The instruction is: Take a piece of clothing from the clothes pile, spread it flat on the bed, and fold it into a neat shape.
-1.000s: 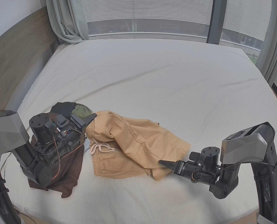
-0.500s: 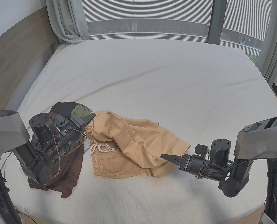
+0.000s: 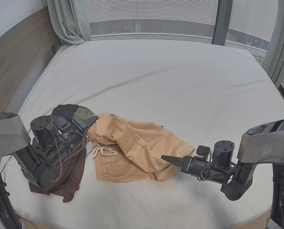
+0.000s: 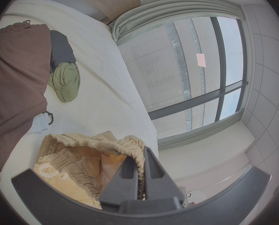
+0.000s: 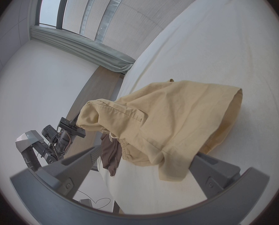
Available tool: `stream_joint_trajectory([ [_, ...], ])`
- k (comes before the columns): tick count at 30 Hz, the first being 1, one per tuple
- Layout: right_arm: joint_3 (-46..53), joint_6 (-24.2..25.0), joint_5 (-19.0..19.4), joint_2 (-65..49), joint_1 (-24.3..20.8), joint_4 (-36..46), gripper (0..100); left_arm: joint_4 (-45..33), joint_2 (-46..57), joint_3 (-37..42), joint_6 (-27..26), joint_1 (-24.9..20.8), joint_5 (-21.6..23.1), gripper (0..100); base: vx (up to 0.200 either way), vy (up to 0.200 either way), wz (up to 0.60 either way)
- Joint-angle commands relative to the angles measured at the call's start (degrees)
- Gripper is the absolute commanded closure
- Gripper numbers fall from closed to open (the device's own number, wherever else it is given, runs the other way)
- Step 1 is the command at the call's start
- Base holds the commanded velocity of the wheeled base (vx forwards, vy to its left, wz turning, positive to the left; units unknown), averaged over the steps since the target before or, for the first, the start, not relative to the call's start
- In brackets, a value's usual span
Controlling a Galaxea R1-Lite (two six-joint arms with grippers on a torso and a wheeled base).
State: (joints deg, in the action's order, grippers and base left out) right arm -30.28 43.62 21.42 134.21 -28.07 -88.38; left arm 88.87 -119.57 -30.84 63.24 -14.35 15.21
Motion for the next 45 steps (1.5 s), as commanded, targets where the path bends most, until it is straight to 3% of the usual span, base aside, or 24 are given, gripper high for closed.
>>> stream_joint_trajectory([
  [1, -1.18, -0.02, -0.06, 1.85, -0.49, -0.04, 0, -0.01, 0.03, -0.01, 0.04, 0.02, -0.01, 100, 0.000, 0.000, 0.00],
  [16, -4.96, -0.02, -0.50, 5.19, -1.98, -0.04, 0, 0.08, 0.03, -0.01, 0.04, -0.07, -0.01, 100, 0.000, 0.000, 0.00],
  [17, -4.96, -0.11, -0.50, 5.28, -1.98, -0.04, 100, 0.08, 0.03, -0.01, 0.04, -0.07, -0.01, 100, 0.000, 0.000, 0.00],
  [29, -4.08, -0.20, -0.50, 4.92, -0.67, -0.12, 100, 0.08, 0.56, -0.45, 0.04, -0.07, -0.01, 100, 0.000, 0.000, 0.00],
  [38, 4.09, -0.55, 0.03, -7.03, 3.03, -0.04, 100, 0.16, 1.18, -0.36, -0.23, -0.07, 0.25, 100, 0.000, 0.000, 0.00],
  [41, 5.94, -0.64, 0.11, -10.28, 4.26, 0.05, 100, 0.16, 1.53, 0.08, -1.55, -0.07, 0.61, 100, 0.000, 0.000, 0.00],
  [45, 8.40, -0.55, 1.61, -14.41, 5.93, 0.05, 100, 0.25, 1.44, 1.05, -7.61, -0.07, 0.96, 100, 0.000, 0.000, 0.00],
])
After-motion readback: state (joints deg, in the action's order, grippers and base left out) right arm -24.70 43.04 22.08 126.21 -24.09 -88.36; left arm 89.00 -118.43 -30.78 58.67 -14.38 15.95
